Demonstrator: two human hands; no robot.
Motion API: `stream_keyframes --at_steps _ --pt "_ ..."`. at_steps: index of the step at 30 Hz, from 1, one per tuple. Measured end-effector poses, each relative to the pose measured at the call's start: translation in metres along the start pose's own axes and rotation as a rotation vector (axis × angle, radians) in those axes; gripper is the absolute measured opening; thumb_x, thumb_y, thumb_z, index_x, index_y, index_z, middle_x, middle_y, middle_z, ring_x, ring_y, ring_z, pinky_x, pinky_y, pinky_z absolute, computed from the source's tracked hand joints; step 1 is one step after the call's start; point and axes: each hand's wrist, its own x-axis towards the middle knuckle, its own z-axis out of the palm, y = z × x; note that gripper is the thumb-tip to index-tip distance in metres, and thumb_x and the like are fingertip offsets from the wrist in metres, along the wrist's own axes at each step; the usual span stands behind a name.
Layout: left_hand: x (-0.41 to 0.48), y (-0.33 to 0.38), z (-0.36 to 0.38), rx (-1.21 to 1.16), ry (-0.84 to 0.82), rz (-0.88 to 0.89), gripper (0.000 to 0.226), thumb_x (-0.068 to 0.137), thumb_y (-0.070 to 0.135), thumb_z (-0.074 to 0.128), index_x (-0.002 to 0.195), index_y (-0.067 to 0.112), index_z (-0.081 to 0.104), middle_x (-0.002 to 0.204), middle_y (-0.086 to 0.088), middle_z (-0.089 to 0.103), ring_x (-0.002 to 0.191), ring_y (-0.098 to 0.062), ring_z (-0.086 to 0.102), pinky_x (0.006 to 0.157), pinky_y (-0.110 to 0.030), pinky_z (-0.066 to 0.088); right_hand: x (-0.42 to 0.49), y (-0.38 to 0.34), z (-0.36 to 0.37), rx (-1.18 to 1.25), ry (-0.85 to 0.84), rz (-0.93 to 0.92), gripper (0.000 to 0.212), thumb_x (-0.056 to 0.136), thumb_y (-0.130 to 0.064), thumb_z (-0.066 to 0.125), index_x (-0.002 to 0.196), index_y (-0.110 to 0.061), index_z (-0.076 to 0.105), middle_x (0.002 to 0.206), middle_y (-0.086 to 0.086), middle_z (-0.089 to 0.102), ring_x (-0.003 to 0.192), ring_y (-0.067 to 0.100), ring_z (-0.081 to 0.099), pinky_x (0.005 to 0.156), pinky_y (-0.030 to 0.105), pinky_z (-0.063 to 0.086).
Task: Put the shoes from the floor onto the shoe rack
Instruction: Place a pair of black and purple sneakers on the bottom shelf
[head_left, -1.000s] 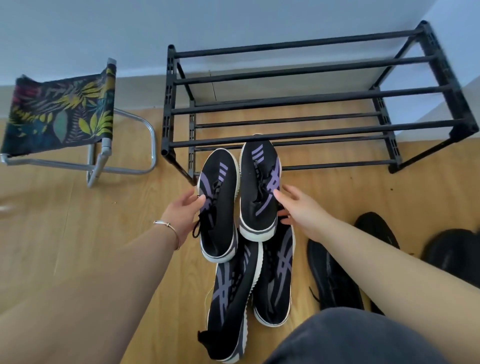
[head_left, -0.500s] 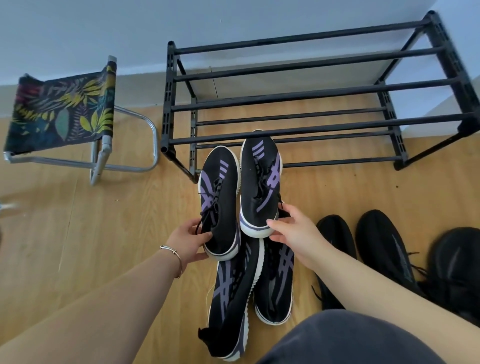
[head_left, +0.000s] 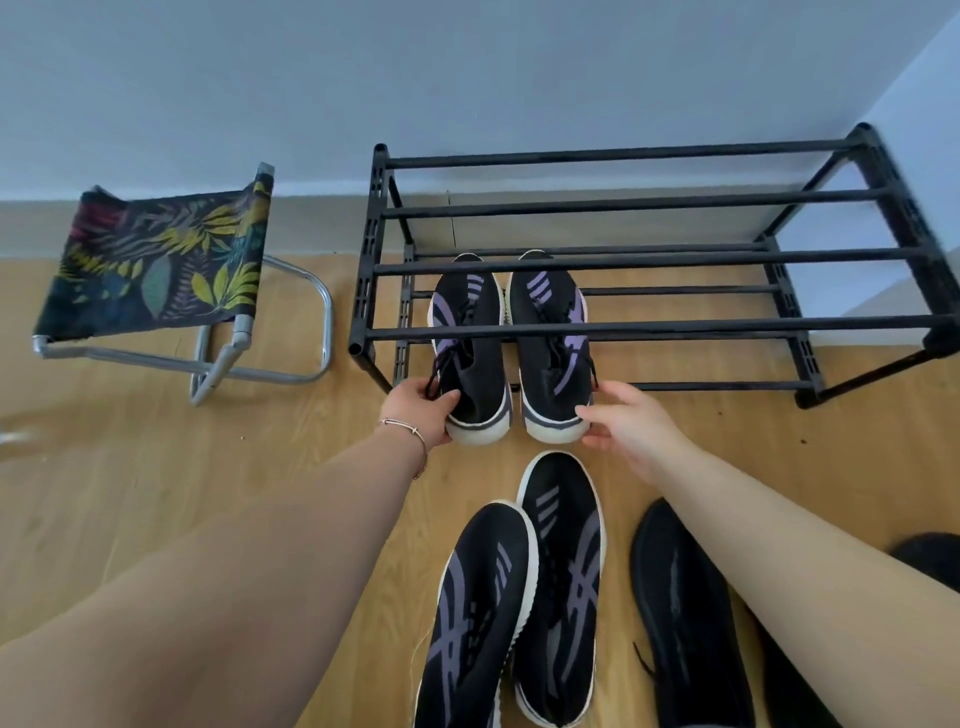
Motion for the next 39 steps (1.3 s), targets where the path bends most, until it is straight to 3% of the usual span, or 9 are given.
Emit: stream_keyframes --at_steps 4,7,10,13,17,23,28,33,39 --pt "0.005 -0.004 0.003 0.126 0.041 0.047 0.035 0.096 0.025 0.066 0.130 0.016 0.063 0.109 -0.002 0.071 0.096 -0.024 0.069 0.088 -0.046 0.062 0.002 0.007 0.007 -0.026 -0.006 -0.071 0.065 0.089 -0.009 0.073 0.148 -0.020 0.048 0.133 0.004 0.064 0.107 0.020 0.069 0.093 0.038 0.058" --pt "-0.004 -0.017 0.001 0.166 0.040 0.040 0.051 0.099 0.044 0.055 0.145 0.022 0.052 0.129 -0.002 0.067 0.111 -0.025 0.066 0.097 -0.047 0.056 0.000 0.017 0.012 -0.220 -0.033 -0.160 0.076 0.085 -0.010 0.077 0.150 -0.025 0.042 0.129 -0.013 0.062 0.100 -0.001 0.061 0.077 0.018 0.051" --pt "-0.016 -0.029 0.002 0.350 -0.005 0.114 0.072 0.091 0.061 0.057 0.152 0.027 0.039 0.134 0.010 0.060 0.113 -0.020 0.063 0.085 -0.033 0.055 0.003 0.020 0.015 -0.460 0.046 -0.214 0.084 0.080 -0.017 0.083 0.151 -0.025 0.038 0.131 -0.007 0.059 0.104 0.009 0.059 0.075 0.019 0.043" --pt "-0.022 -0.032 0.008 0.431 -0.004 0.144 0.087 0.082 0.051 0.076 0.154 0.029 0.032 0.119 0.014 0.055 0.113 -0.021 0.064 0.079 -0.032 0.058 0.007 0.018 0.021 -0.557 0.117 -0.243 0.083 0.076 -0.025 0.086 0.147 -0.022 0.041 0.135 0.004 0.057 0.114 0.021 0.059 0.084 0.029 0.044" --pt "-0.015 -0.020 0.016 0.443 0.069 0.135 0.074 0.085 0.031 0.079 0.148 0.023 0.040 0.129 -0.003 0.067 0.112 -0.026 0.067 0.083 -0.035 0.057 0.013 0.011 0.028 -0.611 0.134 -0.270 0.077 0.076 -0.026 0.086 0.142 -0.020 0.046 0.127 0.004 0.061 0.100 0.017 0.056 0.080 0.029 0.043" --pt "-0.001 -0.002 0.008 0.474 0.091 0.190 0.072 0.088 0.025 0.077 0.151 0.024 0.042 0.133 -0.002 0.067 0.120 -0.027 0.065 0.092 -0.037 0.055 0.023 -0.004 0.040 -0.636 0.147 -0.330 0.071 0.078 -0.028 0.084 0.138 -0.017 0.049 0.120 0.004 0.063 0.103 0.021 0.059 0.079 0.030 0.044" --pt "0.007 0.015 0.002 0.534 0.065 0.173 0.058 0.087 0.026 0.077 0.138 0.020 0.050 0.122 -0.004 0.070 0.112 -0.029 0.067 0.079 -0.032 0.049 0.031 -0.017 0.045 -0.658 0.163 -0.357 0.069 0.077 -0.025 0.086 0.135 -0.015 0.052 0.124 0.005 0.065 0.112 0.026 0.062 0.083 0.032 0.045" --pt "0.000 0.018 0.003 0.645 0.060 0.174 0.062 0.091 0.030 0.072 0.144 0.018 0.043 0.124 -0.011 0.067 0.111 -0.033 0.066 0.087 -0.042 0.057 0.029 -0.011 0.043 -0.683 0.151 -0.383 0.071 0.081 -0.026 0.082 0.142 -0.015 0.047 0.130 0.007 0.061 0.117 0.027 0.059 0.086 0.032 0.044" --pt "-0.013 0.010 0.008 0.703 0.083 0.159 0.066 0.097 0.032 0.060 0.154 0.016 0.032 0.141 -0.016 0.053 0.120 -0.034 0.060 0.092 -0.043 0.054 0.015 0.000 0.043 -0.877 0.219 -0.490 0.064 0.090 -0.038 0.070 0.143 -0.013 0.044 0.133 0.010 0.058 0.120 0.027 0.055 0.090 0.037 0.051"
